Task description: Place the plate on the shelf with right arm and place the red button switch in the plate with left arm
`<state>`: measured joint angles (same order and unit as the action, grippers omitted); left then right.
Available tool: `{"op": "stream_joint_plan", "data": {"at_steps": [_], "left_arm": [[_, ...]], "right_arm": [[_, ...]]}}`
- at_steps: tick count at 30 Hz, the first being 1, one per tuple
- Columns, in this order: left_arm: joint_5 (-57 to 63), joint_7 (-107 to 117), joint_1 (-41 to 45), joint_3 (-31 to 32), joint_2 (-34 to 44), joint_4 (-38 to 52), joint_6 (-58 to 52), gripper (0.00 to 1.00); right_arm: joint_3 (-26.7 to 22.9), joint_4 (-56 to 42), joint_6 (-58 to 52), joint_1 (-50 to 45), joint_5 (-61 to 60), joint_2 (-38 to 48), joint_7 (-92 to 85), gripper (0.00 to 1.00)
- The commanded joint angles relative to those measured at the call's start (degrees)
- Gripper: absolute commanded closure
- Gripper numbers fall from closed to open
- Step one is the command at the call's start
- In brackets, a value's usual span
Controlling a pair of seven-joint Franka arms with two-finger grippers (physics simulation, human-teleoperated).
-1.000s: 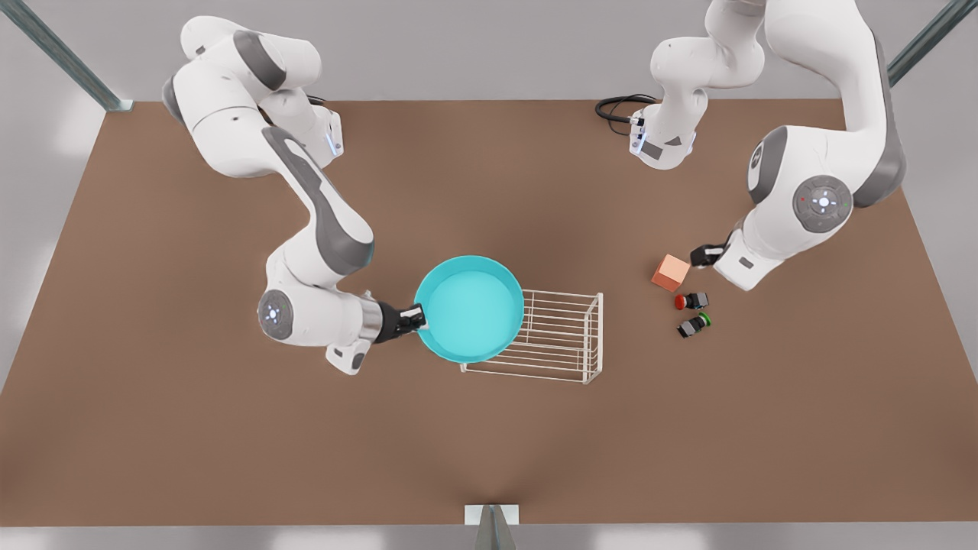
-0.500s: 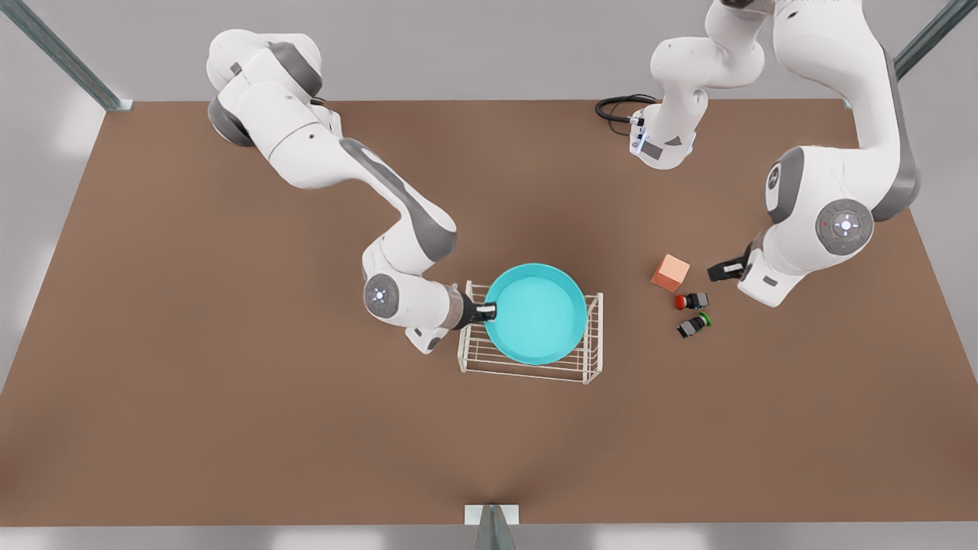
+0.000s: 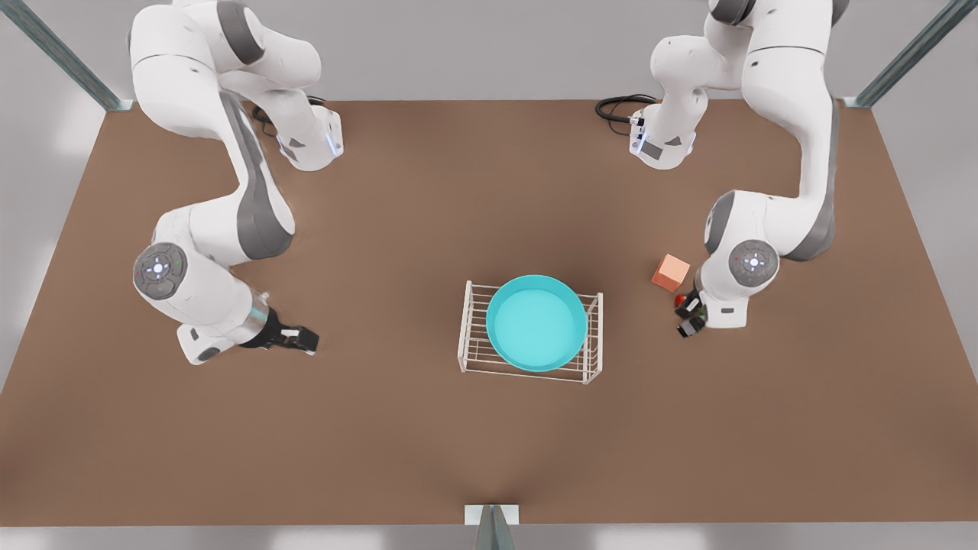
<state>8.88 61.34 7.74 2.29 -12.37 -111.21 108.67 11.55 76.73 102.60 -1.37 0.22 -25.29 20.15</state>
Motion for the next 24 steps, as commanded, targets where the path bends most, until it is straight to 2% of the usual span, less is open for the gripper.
{"op": "stream_joint_plan", "data": {"at_steps": [1,4,11,17,22,24], "left_arm": [[1.23,52.04,-0.36,-0.45,0.42,-3.57,10.16,0.00],[-2.64,52.48,-3.61,-0.80,-0.29,-5.85,15.79,0.00],[-4.40,51.51,-3.70,-0.54,0.15,-9.37,17.11,0.00],[-4.23,51.60,-3.09,-0.27,-0.64,-13.77,22.38,0.00],[-3.61,51.33,-3.26,-0.45,-1.96,-14.12,24.31,0.00],[-3.52,50.72,-3.53,-0.45,-2.05,-16.84,28.27,0.00]], "right_arm": [[-0.38,0.35,-16.03,1.19,3.56,0.25,-31.04,0.00],[-0.38,3.60,-10.58,5.50,5.94,-0.28,-36.23,0.00],[-0.65,2.72,-11.64,6.47,6.64,-0.90,-35.35,0.00],[-0.91,2.72,-12.43,8.05,6.46,-2.22,-36.14,0.00],[-0.73,2.72,-12.34,8.49,6.46,-2.22,-35.09,0.00],[-0.38,2.72,-12.52,8.23,6.55,-2.13,-33.33,0.00]]}}
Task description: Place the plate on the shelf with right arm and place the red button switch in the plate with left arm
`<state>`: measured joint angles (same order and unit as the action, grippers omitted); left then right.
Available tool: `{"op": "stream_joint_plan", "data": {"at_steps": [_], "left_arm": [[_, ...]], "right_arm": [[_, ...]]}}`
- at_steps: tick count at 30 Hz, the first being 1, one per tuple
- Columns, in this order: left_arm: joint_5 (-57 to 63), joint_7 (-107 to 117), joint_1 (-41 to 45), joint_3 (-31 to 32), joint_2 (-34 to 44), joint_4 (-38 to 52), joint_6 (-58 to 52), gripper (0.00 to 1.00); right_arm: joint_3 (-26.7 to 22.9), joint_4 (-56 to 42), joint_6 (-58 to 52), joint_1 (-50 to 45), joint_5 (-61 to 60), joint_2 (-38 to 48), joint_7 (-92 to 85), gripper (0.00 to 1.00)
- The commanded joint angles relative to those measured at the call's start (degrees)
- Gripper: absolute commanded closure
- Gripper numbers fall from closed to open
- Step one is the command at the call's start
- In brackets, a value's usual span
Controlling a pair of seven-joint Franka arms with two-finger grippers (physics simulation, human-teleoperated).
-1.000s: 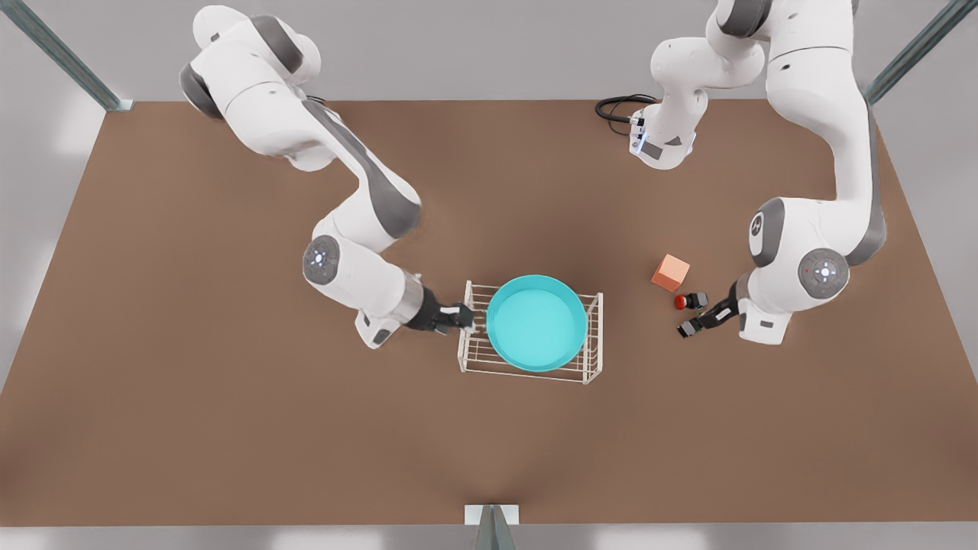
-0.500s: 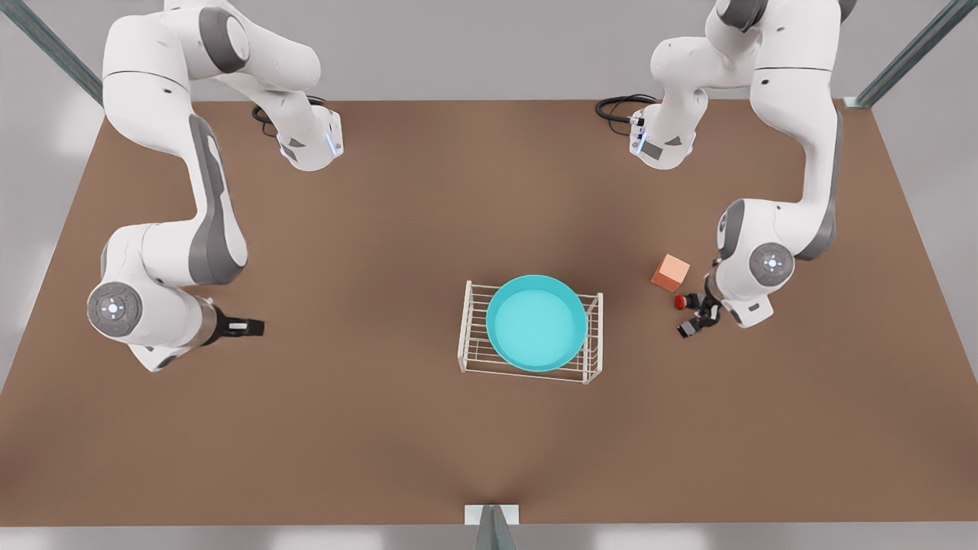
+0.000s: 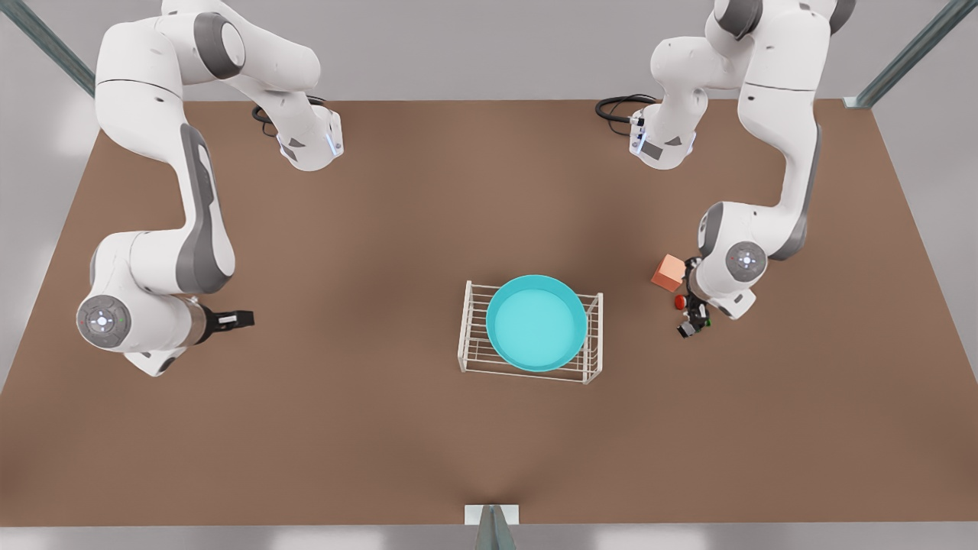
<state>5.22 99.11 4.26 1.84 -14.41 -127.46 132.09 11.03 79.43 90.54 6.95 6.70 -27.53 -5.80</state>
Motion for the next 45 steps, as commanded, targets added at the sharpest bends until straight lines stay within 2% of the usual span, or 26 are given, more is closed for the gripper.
{"op": "stream_joint_plan", "data": {"at_steps": [1,13,19,23,30,39,42,45], "left_arm": [[0.14,12.95,-0.04,0.00,-0.09,-1.12,5.72,0.00],[2.77,9.44,-0.92,-0.26,-1.85,-2.79,8.09,0.00],[2.95,8.65,2.07,0.27,-2.11,0.73,5.89,0.00],[6.99,9.08,1.55,-0.17,-2.47,-0.59,6.51,0.00],[7.08,-6.03,-5.31,-0.26,-4.49,-3.58,15.74,0.00],[10.16,-6.12,-5.31,-0.26,-4.14,-7.36,19.43,0.00],[10.25,-6.12,-5.40,-0.26,-4.14,-8.15,20.31,0.15],[10.25,-6.21,-5.40,-0.26,-3.79,-9.11,21.01,0.16]], "right_arm": [[0.13,-0.06,-0.45,-0.09,0.15,0.03,-7.29,0.00],[0.13,-0.33,-1.68,-1.67,2.17,0.02,-4.31,0.00],[0.13,-0.33,-1.68,-2.46,2.26,0.11,-4.22,0.00],[0.13,-0.33,-1.86,-2.38,2.17,0.11,-4.31,0.00],[0.13,-0.33,-2.21,-2.29,2.08,0.11,-4.48,0.00],[0.13,-0.33,-2.21,-2.20,2.08,0.11,-4.92,0.00],[0.13,-0.33,-2.21,-2.20,2.08,0.11,-4.92,0.00],[0.13,-0.33,-2.30,-2.20,2.17,0.11,-4.92,0.00]]}}
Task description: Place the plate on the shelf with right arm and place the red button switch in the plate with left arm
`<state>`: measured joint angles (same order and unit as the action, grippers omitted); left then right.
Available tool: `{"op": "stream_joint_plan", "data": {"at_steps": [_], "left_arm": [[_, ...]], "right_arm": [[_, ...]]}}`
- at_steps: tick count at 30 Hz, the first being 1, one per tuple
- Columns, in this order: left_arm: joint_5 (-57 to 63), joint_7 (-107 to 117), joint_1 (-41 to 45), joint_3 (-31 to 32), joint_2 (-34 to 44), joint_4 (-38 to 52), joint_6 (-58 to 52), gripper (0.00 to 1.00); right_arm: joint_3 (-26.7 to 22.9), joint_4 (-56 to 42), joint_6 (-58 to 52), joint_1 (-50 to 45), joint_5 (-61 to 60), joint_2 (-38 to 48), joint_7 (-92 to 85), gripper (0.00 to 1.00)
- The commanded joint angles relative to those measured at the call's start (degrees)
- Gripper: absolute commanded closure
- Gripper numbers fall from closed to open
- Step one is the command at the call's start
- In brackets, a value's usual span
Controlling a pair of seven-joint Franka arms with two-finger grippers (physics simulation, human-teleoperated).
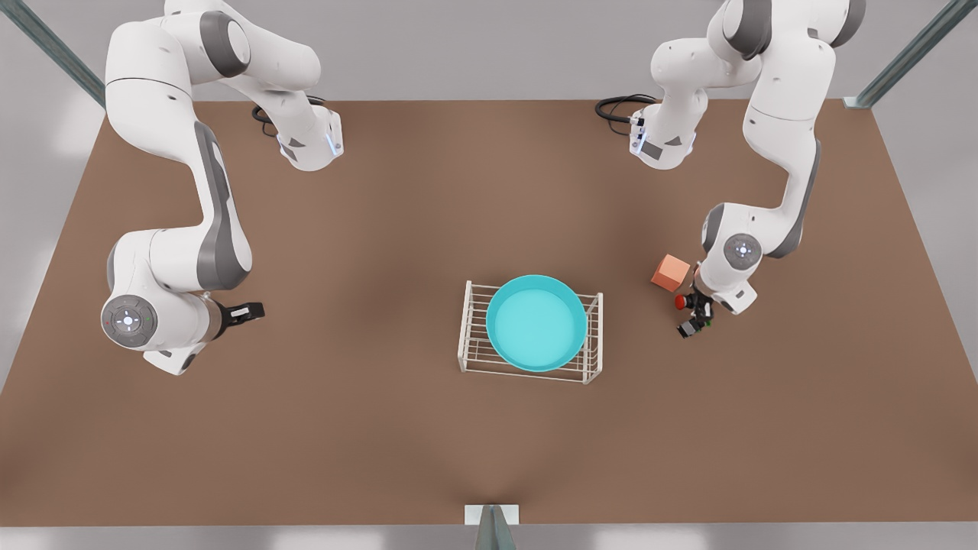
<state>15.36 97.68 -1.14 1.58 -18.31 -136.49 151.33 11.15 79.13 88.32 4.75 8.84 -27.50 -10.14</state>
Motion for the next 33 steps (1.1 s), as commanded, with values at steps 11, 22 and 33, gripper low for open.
{"op": "stream_joint_plan", "data": {"at_steps": [11,22,33], "left_arm": [[0.11,-4.16,0.00,-0.09,-0.94,-0.89,4.50,0.16],[0.11,-4.25,-0.09,-0.61,-2.87,-1.24,7.93,0.16],[0.19,-4.51,-0.09,-0.61,-1.73,-1.24,6.87,0.42]], "right_arm": [[0.01,-0.03,-0.08,0.09,-0.05,-0.01,-0.84,0.00],[-0.17,-0.03,-0.08,0.09,-0.05,-0.01,-0.93,0.00],[-0.25,0.06,-0.08,0.18,-0.05,-0.10,-1.37,0.00]]}}
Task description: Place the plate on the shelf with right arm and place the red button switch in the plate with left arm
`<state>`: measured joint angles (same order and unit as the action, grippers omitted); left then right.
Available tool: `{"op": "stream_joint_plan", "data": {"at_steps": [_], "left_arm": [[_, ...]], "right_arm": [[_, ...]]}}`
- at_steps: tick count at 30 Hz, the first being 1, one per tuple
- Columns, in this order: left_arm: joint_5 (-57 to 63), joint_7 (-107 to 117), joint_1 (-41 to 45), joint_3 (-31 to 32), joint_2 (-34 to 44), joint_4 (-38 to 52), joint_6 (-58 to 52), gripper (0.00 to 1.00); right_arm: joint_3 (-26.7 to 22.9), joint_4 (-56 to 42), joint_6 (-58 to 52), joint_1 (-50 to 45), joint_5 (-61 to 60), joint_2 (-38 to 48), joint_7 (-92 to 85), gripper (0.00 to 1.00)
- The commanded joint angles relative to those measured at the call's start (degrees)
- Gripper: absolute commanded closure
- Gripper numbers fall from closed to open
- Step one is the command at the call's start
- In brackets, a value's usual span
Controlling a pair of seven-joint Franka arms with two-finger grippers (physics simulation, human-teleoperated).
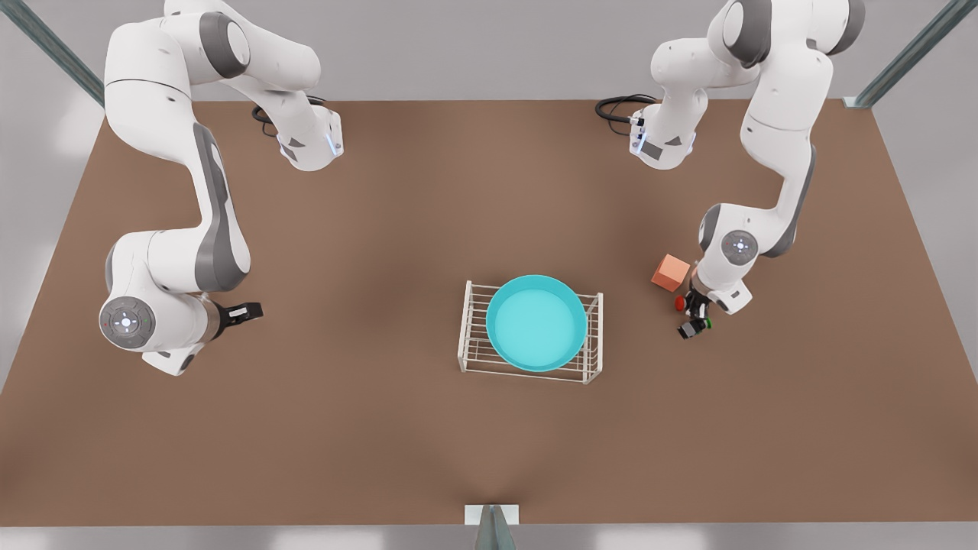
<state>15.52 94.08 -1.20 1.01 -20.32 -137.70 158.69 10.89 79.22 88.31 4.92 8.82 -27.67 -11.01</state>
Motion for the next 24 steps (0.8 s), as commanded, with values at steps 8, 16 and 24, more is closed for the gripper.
{"op": "stream_joint_plan", "data": {"at_steps": [8,16,24], "left_arm": [[0.03,-0.92,-0.03,-0.40,-1.30,0.50,0.13,0.50],[0.03,-3.38,-0.03,-0.66,0.98,0.50,-2.95,0.54],[-1.19,-5.66,0.76,6.36,12.85,8.50,-31.07,0.54]], "right_arm": [[0.01,-0.03,0.02,0.00,-0.04,0.07,-0.50,0.00],[0.01,-0.03,-0.06,-0.09,-0.04,0.16,-0.50,0.00],[0.01,-0.03,-0.06,-0.09,-0.04,0.16,-0.41,0.00]]}}
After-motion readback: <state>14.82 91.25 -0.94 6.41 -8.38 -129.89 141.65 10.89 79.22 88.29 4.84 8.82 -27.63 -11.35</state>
